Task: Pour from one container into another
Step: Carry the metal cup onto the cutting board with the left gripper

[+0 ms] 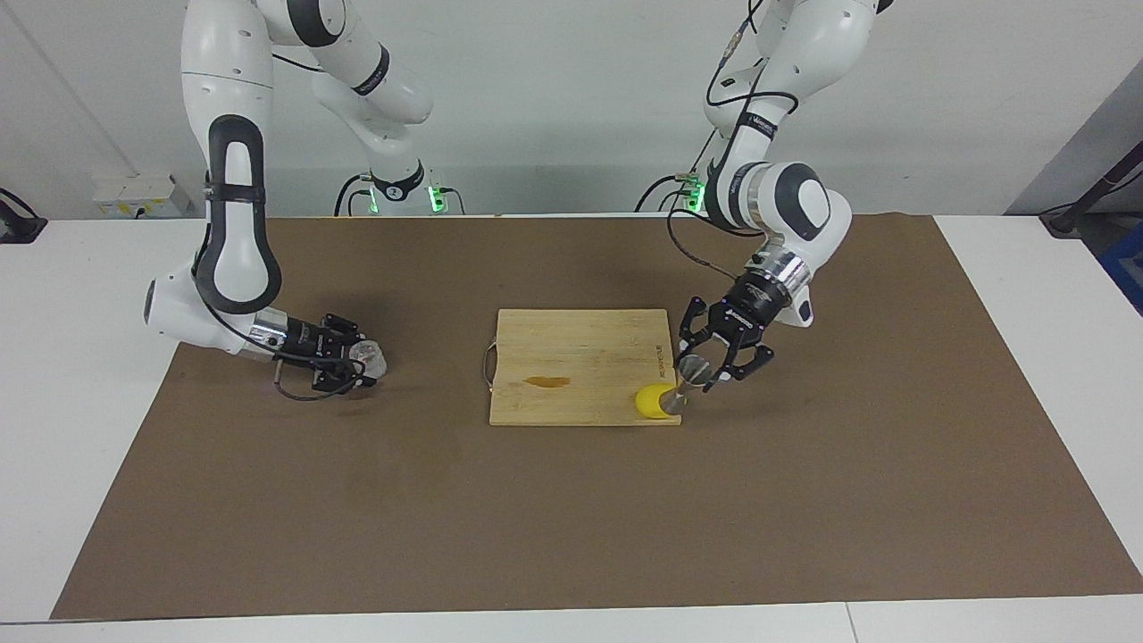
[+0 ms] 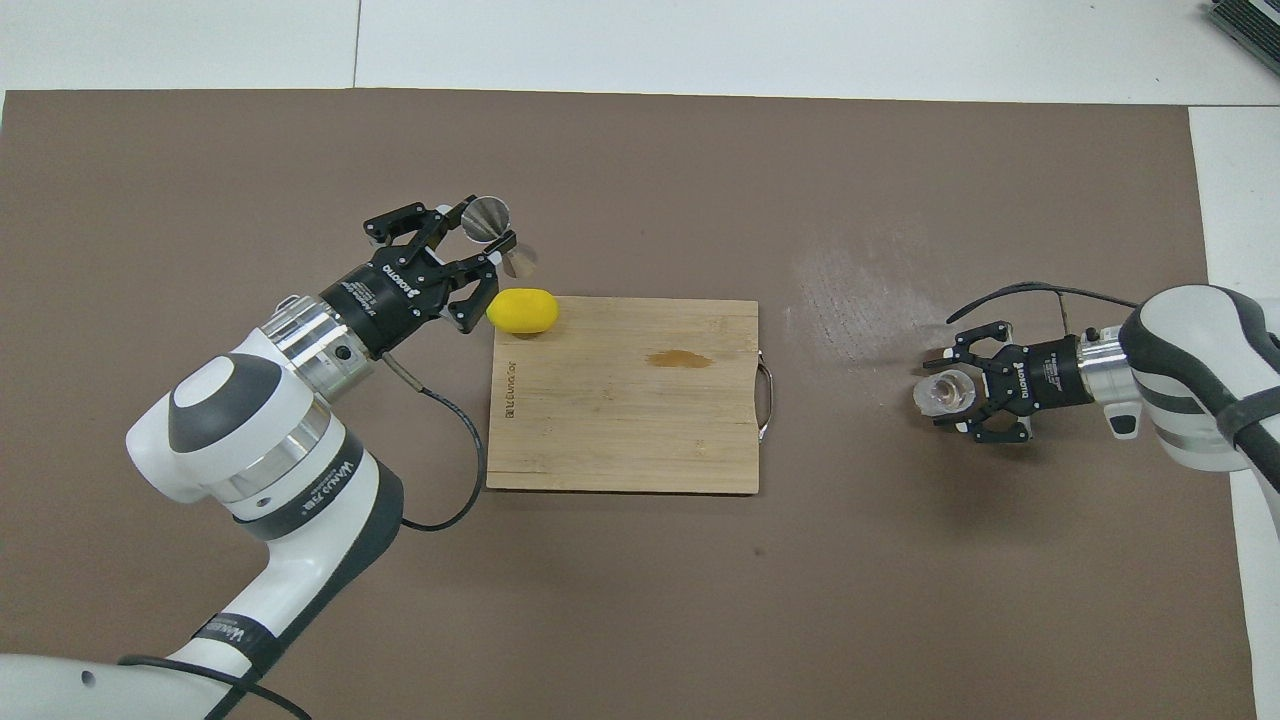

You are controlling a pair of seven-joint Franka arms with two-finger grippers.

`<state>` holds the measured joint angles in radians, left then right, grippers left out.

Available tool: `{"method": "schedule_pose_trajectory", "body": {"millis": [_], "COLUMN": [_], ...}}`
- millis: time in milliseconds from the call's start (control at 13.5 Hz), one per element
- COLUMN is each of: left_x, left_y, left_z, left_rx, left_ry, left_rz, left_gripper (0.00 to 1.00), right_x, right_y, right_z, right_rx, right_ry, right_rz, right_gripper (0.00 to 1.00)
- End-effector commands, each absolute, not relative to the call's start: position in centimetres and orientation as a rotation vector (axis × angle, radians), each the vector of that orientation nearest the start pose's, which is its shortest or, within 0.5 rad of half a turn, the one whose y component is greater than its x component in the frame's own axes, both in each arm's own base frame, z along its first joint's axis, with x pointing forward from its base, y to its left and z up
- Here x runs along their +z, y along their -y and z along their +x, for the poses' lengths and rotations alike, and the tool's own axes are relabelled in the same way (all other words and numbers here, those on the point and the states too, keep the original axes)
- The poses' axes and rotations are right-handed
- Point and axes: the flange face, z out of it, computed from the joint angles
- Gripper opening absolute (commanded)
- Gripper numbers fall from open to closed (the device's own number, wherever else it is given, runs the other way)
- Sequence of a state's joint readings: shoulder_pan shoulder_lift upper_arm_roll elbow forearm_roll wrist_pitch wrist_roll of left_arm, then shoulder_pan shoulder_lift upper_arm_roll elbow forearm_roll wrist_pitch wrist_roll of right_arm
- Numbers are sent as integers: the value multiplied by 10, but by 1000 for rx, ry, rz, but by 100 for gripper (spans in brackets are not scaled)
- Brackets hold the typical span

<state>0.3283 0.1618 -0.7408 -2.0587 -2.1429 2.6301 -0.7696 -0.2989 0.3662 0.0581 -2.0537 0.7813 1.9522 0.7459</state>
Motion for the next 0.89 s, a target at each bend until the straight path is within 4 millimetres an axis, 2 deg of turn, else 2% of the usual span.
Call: {"method": "schedule_pose_trajectory", "body": {"millis": [0,222,296,370,444,593,741,815], "left_x": [404,406,409,402,399,382,360,351], "left_y": [252,308,323,334,344,362,369,375], "left_z": [529,497,490,485,481,484,505,508], "left_rx": [-707,-736,-737,-760,-780,-798,-772,-765], "left_ry": [-1728,-1783,-1798,-1810,-1810,-1816,-1827,-1826], "left_rz": [711,718,729,738,752,782,789,805], "left_gripper": [0,0,0,0,0,0,0,0], "right_x": [248,248,249,250,252,256,258,261], "right_y": [89,90,91,92,92,95,99,99], "right_z": [542,542,543,543,545,547,546,546], "right_rx": [764,764,764,772,785,796,800,795], "right_ry": [-1646,-1652,-1658,-1670,-1686,-1692,-1691,-1688], "right_rz": [-1836,-1831,-1826,-1814,-1797,-1783,-1776,-1777], "right_gripper": [61,49,43,39,28,7,0,0]}}
